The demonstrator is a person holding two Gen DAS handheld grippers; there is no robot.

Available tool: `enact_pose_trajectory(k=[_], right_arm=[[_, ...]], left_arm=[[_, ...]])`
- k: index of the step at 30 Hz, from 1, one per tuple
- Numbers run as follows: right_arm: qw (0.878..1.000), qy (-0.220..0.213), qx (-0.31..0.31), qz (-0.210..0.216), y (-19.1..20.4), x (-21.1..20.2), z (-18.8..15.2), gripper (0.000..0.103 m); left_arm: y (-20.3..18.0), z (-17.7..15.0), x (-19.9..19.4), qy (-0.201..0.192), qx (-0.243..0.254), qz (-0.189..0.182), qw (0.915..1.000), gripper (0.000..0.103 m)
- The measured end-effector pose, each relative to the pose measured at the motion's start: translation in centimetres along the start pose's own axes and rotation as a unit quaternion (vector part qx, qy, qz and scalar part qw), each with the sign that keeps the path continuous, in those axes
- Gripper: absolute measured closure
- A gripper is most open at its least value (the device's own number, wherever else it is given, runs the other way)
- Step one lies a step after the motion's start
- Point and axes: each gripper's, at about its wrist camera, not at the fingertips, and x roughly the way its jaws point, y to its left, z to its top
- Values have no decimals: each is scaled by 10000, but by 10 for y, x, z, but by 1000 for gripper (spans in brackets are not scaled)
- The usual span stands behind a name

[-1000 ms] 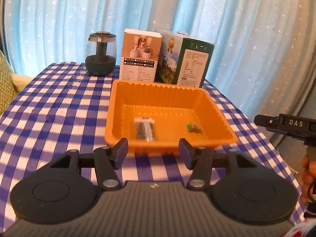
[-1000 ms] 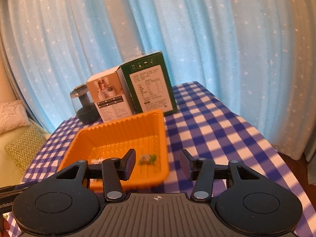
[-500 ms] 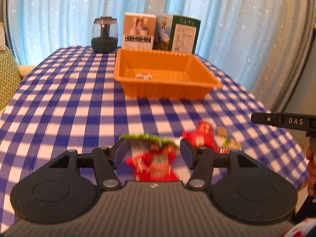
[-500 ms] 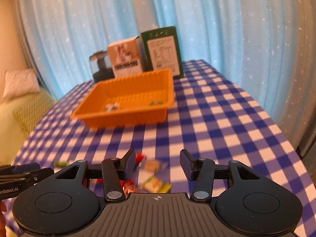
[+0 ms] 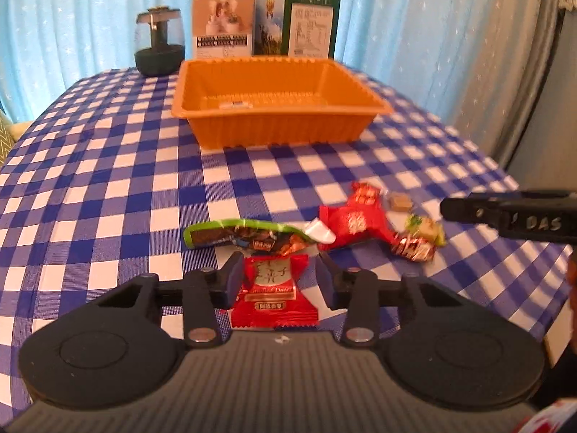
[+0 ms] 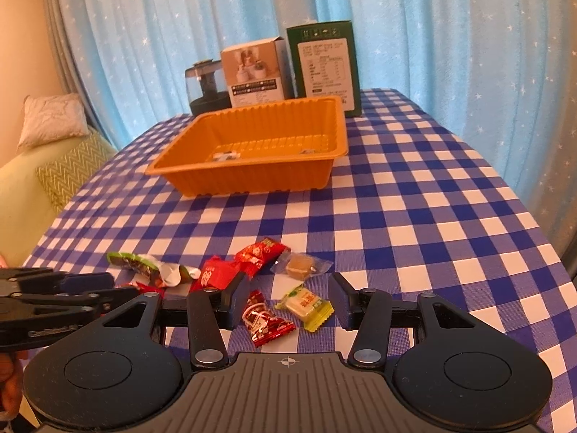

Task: Organize snacks
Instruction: 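Grasp the red packet with the left tool while the right tool grasps the brown-red candy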

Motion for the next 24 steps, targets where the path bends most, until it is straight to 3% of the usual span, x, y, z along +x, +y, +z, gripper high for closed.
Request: enact_pose_trajectory(k=[3, 19, 24], right_arm=[[10000, 40, -58, 7, 1, 2, -1, 53], [9909, 473, -1207, 360, 29, 23, -13, 54], [9843, 609, -1640, 245, 34, 38, -12, 63]], left_arm=[[-3, -4, 6, 152, 113, 58, 9998, 78], [-9, -16, 8, 403, 370, 44, 9985, 78], [-7, -17, 10, 426, 307, 0, 9986, 79]])
